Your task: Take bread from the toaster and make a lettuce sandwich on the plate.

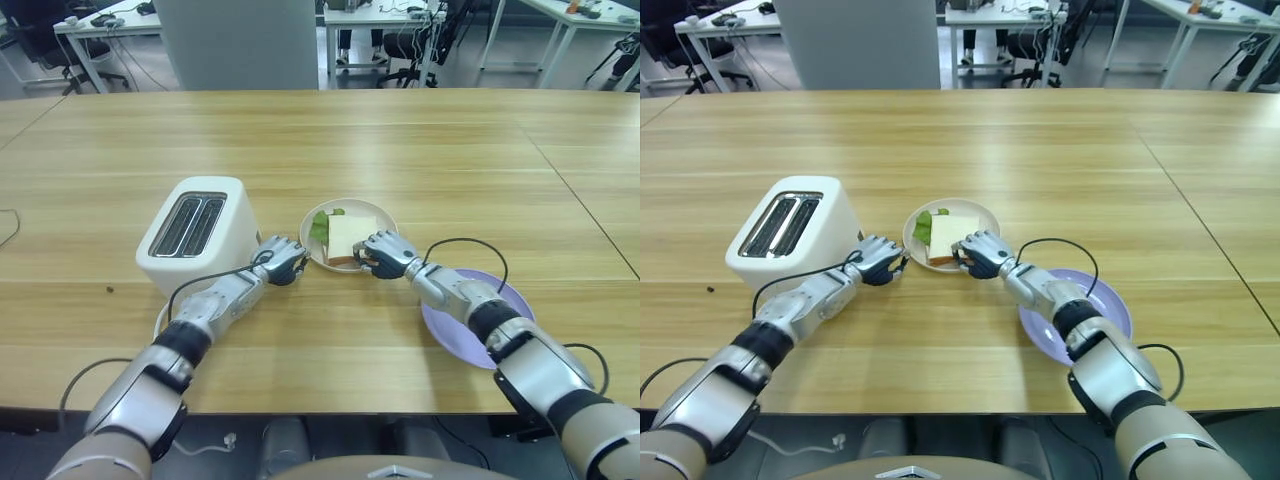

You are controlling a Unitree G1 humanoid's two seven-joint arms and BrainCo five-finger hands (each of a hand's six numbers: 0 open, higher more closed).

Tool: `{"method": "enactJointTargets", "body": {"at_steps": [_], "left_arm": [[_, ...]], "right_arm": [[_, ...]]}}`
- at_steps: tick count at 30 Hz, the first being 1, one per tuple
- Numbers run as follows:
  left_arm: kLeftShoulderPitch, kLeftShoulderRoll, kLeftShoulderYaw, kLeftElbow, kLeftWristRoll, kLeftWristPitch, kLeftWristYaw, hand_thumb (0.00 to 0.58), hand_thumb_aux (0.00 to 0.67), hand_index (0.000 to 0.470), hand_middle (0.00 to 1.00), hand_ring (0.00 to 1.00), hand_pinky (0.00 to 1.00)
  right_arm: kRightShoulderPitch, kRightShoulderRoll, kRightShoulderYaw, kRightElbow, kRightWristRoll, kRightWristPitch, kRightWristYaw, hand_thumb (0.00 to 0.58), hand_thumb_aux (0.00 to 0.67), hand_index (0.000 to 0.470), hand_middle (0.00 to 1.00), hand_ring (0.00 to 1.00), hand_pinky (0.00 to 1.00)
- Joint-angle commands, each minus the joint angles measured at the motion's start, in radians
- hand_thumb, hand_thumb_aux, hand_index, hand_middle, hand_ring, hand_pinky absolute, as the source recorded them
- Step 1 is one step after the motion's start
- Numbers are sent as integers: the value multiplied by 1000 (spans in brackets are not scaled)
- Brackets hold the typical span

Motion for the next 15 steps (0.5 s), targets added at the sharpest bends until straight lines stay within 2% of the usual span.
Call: {"method": "enactJointTargets", "body": {"at_steps": [1,2,3,4,5,7,8,9,10,11,15], "left_arm": [[183,56,126,-333,-215,-43,-110,548,512,352,1000,1000,1000],[228,55,160,-395,-279,-47,-129,491,407,280,1000,1000,1000],[270,46,193,-450,-353,-49,-147,491,407,280,1000,1000,1000],[314,24,226,-505,-463,-56,-168,449,352,242,1000,1000,1000],[354,-9,259,-558,-593,-59,-191,0,0,0,1000,1000,1000],[414,-77,311,-653,-820,-68,-214,0,0,0,1000,1000,1000],[432,-103,332,-682,-881,-67,-224,0,0,0,541,541,541],[450,-128,351,-708,-917,-62,-233,0,0,0,0,0,0],[466,-161,360,-729,-953,-78,-231,0,0,0,0,0,0],[482,-211,364,-740,-957,-116,-204,0,0,0,0,0,0],[530,-354,367,-729,-973,-216,-193,0,0,0,0,0,0]], "right_arm": [[176,-123,-129,-361,178,-49,121,580,670,460,1000,1000,1000],[226,-147,-164,-448,230,-47,151,580,670,460,1000,1000,1000],[279,-169,-200,-531,286,-45,179,580,670,460,1000,1000,1000],[339,-185,-241,-618,361,-48,202,580,670,460,1000,1000,1000],[402,-191,-278,-703,461,-53,228,580,670,460,1000,1000,1000],[524,-190,-335,-854,652,-65,264,580,670,460,1000,1000,1000],[564,-185,-354,-903,709,-63,281,519,452,310,914,914,914],[606,-175,-372,-951,766,-53,302,0,0,0,243,243,243],[651,-161,-390,-992,816,-57,304,0,0,0,243,243,243],[702,-130,-410,-1018,863,-64,293,0,0,0,0,0,0],[813,-4,-457,-1023,965,-99,301,0,0,0,0,0,0]]}}
